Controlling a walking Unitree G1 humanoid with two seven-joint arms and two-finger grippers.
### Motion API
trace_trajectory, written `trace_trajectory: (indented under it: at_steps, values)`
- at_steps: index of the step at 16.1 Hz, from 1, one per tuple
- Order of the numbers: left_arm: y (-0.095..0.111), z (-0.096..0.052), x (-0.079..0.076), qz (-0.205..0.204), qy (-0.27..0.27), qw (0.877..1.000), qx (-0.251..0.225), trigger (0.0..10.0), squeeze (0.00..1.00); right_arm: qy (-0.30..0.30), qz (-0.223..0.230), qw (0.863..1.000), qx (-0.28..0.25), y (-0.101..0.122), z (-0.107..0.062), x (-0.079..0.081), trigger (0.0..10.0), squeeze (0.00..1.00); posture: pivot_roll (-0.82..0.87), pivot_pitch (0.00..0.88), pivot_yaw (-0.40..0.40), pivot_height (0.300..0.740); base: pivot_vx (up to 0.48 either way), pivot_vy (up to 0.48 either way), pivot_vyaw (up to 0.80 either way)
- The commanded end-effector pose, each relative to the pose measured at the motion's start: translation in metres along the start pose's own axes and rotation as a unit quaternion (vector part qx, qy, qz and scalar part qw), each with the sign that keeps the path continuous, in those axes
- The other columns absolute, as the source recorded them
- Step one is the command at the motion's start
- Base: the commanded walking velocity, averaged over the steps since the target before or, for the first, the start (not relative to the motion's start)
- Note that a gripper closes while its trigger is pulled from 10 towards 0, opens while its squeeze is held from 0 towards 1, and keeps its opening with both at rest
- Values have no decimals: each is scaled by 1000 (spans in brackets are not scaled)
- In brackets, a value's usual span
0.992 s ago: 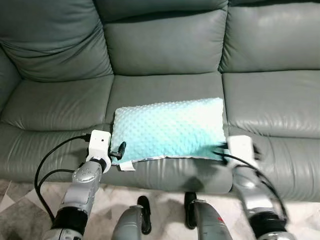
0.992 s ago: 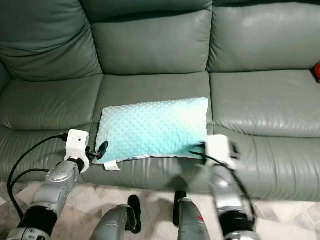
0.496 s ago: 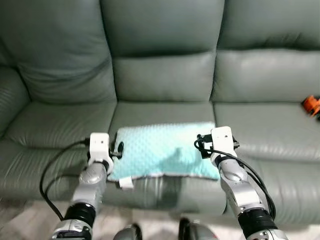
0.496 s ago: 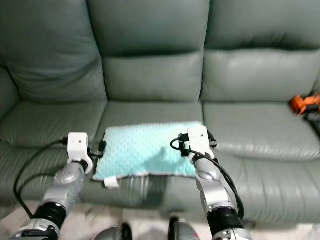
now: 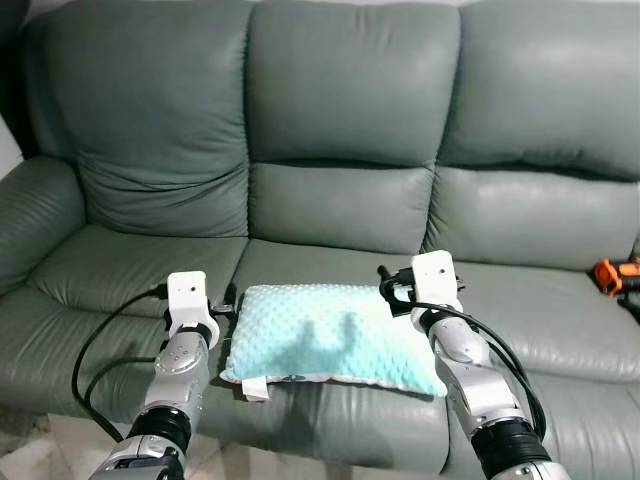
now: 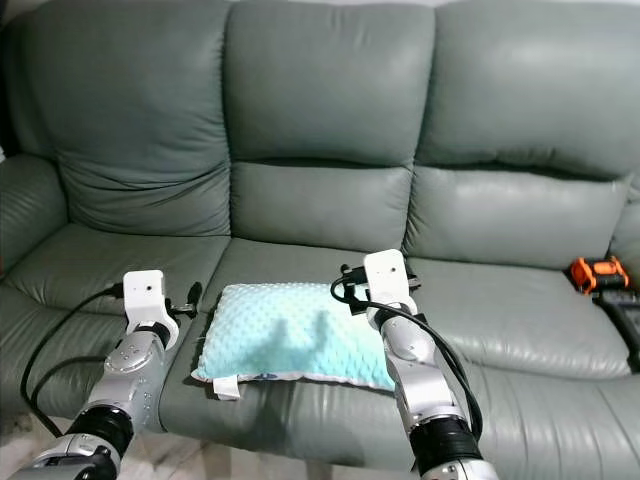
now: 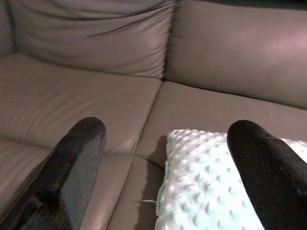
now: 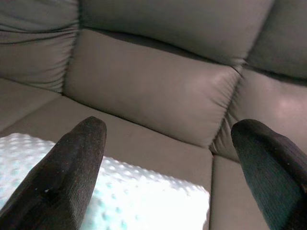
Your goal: Move the pillow to the sofa
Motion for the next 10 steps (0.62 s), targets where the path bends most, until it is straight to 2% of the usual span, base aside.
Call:
trace_trajectory:
  at_steps: [1, 2, 4, 8, 10]
  values:
    - [6, 3, -3, -14, 8, 1000, -9, 10000, 0, 4, -4, 1000, -11, 7, 4, 0, 10000, 0, -75, 0, -14, 740, 0, 0, 0]
    - [9, 3, -10, -15, -1, 1000, -17, 10000, 0, 3, 3, 1000, -12, 8, 6, 0, 10000, 0, -74, 0, -13, 740, 0, 0, 0]
    - [8, 3, -14, -12, -8, 1000, -17, 10000, 0, 8, 3, 1000, -15, 10, 6, 3, 10000, 0, -72, 0, -7, 740, 0, 0, 0]
    - [11, 5, -14, -15, -8, 1000, -18, 10000, 0, 19, 2, 1000, -21, 11, 6, 12, 10000, 0, -76, 0, 1, 740, 0, 0, 0]
    - [12, 7, -12, -15, -6, 1000, -18, 10000, 0, 23, -1, 1000, -17, 9, 5, 13, 10000, 0, -82, 0, 1, 740, 0, 0, 800]
Point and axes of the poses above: a point about 5 cm out from each wrist's last joint towards the gripper, its own z axis pointing out of the wrist towards the gripper, its own y axis along the axis of the wrist's last joint, x = y × z, the point moved 6 cm from there along z, pointing out of the wrist towards the gripper, and after that the axes turned 4 degrees about -z, right-handed, at the moved point
